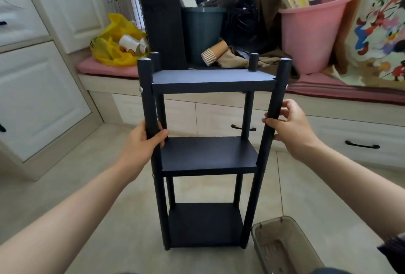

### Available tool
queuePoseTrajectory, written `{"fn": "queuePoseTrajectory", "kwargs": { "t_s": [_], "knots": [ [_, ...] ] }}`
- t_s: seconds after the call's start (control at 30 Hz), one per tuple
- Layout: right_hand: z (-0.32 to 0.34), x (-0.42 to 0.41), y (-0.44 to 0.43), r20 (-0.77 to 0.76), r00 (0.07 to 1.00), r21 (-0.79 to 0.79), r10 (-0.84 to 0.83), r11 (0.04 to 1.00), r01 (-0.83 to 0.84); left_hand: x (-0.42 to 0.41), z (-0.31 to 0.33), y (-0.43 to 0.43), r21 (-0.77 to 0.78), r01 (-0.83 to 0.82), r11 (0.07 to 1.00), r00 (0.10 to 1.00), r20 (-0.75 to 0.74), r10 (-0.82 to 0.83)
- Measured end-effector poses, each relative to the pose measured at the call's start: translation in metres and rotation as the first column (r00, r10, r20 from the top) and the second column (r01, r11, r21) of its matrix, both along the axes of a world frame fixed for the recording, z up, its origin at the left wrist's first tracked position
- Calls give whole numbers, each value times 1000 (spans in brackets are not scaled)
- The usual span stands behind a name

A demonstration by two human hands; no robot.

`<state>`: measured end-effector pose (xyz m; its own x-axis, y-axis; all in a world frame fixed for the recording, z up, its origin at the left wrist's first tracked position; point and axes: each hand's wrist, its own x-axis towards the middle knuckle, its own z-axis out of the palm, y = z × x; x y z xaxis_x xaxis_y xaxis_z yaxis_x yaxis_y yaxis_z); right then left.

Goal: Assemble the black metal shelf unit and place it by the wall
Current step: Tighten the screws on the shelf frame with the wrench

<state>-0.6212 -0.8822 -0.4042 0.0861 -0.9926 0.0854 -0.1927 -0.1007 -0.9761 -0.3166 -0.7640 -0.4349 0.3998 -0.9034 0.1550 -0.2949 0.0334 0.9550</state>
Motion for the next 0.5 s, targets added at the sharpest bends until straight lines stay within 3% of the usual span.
{"fn": "queuePoseTrajectory", "kwargs": {
  "t_s": [0.17, 0.33, 0.5],
  "knots": [
    [8, 10, -46, 8, 996, -4, 91, 996, -91, 16, 8, -45, -22, -22, 1000, 1000, -8, 22],
    [-1, 33, -92, 59, 986, -23, 154, 988, -153, 40, 33, -106, -140, -85, 987, 983, -175, 60],
    [5, 47, -124, 81, 989, 79, 123, 989, -129, 49, 45, -131, -12, -81, 997, 977, -198, 77]
  ]
}}
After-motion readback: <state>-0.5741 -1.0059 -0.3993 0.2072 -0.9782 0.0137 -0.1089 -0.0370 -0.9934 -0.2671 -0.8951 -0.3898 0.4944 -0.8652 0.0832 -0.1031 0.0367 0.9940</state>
